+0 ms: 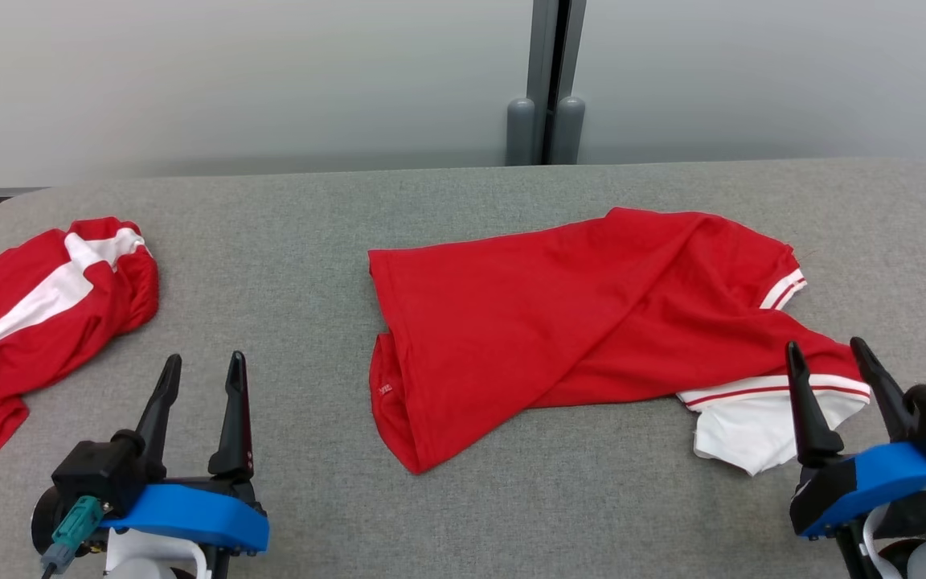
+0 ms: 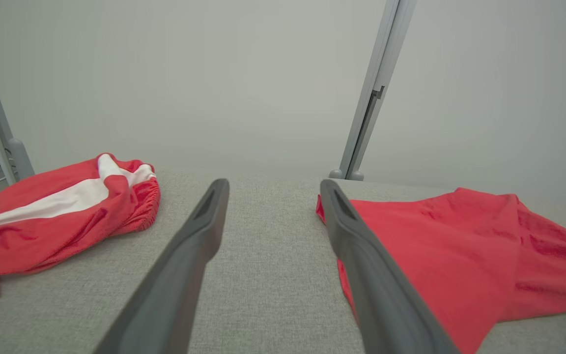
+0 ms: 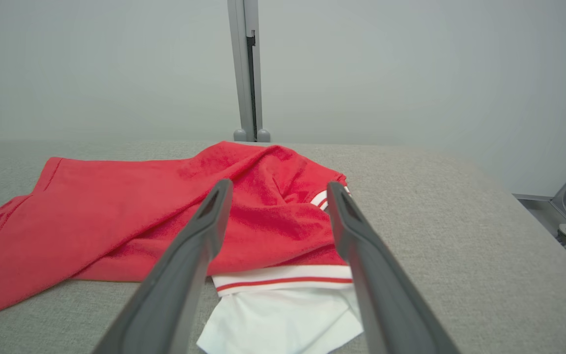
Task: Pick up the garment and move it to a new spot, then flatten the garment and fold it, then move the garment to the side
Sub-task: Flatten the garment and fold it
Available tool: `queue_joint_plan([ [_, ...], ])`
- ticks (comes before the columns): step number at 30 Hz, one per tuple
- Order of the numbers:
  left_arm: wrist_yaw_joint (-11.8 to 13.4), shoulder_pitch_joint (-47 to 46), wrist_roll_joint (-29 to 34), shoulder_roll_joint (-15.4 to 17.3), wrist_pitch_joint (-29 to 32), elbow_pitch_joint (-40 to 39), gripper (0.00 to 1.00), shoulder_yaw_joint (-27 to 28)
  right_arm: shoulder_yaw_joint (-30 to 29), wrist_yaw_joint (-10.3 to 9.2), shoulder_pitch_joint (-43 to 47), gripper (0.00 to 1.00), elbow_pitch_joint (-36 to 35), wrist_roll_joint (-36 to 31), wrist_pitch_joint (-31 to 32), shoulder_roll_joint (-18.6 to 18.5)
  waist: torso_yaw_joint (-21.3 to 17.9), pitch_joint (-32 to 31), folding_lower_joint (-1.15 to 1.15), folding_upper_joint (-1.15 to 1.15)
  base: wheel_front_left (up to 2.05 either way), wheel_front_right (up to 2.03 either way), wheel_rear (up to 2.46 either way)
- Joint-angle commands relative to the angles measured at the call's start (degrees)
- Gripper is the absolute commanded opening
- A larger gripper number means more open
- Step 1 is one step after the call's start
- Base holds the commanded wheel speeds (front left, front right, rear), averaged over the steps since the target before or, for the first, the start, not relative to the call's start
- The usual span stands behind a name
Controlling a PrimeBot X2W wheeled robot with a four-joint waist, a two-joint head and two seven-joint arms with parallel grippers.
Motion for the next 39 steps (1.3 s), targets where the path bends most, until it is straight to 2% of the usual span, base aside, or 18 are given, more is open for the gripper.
queue_joint_plan([
  [1,0.15,0.54,-0.09,-0.18,-0.24,-0.05,1.0,0.31,0.26,0.01,1.25,1.0,-0.28,-0.4,-0.87,0.25,-0.14,-0.21,0.0,0.0,0.0,0.0,0.0],
  [12,0.31,2.6,-0.29,-0.83,-0.43,0.09,1.0,0.36,3.88,0.01,2.98,1.0,0.97,1.55,-5.48,0.69,-0.62,-1.11,0.0,0.0,0.0,0.0,0.0],
  [15,-0.99,1.45,-0.34,-1.71,1.55,0.67,1.0,-1.99,3.56,0.02,2.61,1.0,1.32,1.81,-5.51,0.7,-0.74,-0.92,0.0,0.0,0.0,0.0,0.0],
  [18,-3.39,-0.32,-0.88,-3.04,6.48,2.53,1.0,-5.7,3.81,0.01,2.1,1.0,1.69,2.08,-5.48,0.7,-1.13,-0.4,0.0,0.0,0.0,0.0,0.0],
  [21,-5.61,-2.49,-1.97,-4.63,11.08,5.36,1.0,-8.65,4.59,0.02,1.53,1.0,2.17,2.31,-5.73,0.7,-1.91,0.43,0.0,0.0,0.0,0.0,0.0],
  [25,-7.77,-5.38,-2.85,-6.55,14.31,9.45,1.0,-10.92,5.72,0.02,0.64,1.0,2.96,2.9,-6.12,0.69,-3.25,1.54,0.0,0.0,0.0,0.0,0.0],
  [30,-8.89,-8.42,-4.5,-8.01,17.65,14.67,1.0,-11.76,6.92,0.02,-0.06,1.0,3.81,3.51,-6.86,0.69,-5.0,2.89,0.0,0.0,0.0,0.0,0.0],
  [34,-8.16,-9.96,-5.63,-8.29,19.84,17.68,1.0,-11.35,7.38,0.02,-0.37,1.0,4.61,3.93,-7.42,0.69,-6.02,3.53,0.0,0.0,0.0,0.0,0.0],
  [36,-8.91,-10.51,-6.04,-8.45,20.24,18.23,1.0,-11.54,7.43,0.02,-0.5,1.0,4.81,4.1,-7.62,0.68,-6.33,3.72,0.0,0.0,0.0,0.0,0.0],
  [37,-9.34,-10.7,-6.33,-8.43,20.4,18.34,0.95,-11.84,7.39,0.02,-0.61,1.0,4.98,4.11,-7.85,0.68,-6.42,3.78,0.0,0.0,0.0,0.0,0.0],
  [38,-9.77,-10.89,-6.3,-8.23,20.12,18.3,0.62,-12.19,7.39,0.02,-0.74,1.0,5.13,4.1,-7.91,0.68,-6.51,3.8,0.0,0.0,0.0,0.0,0.0],
  [39,-10.05,-11.06,-6.2,-8.06,19.34,18.02,0.0,-12.25,7.39,0.02,-0.85,1.0,5.28,4.15,-7.97,0.68,-6.57,3.78,0.0,0.0,0.0,0.0,0.0],
])
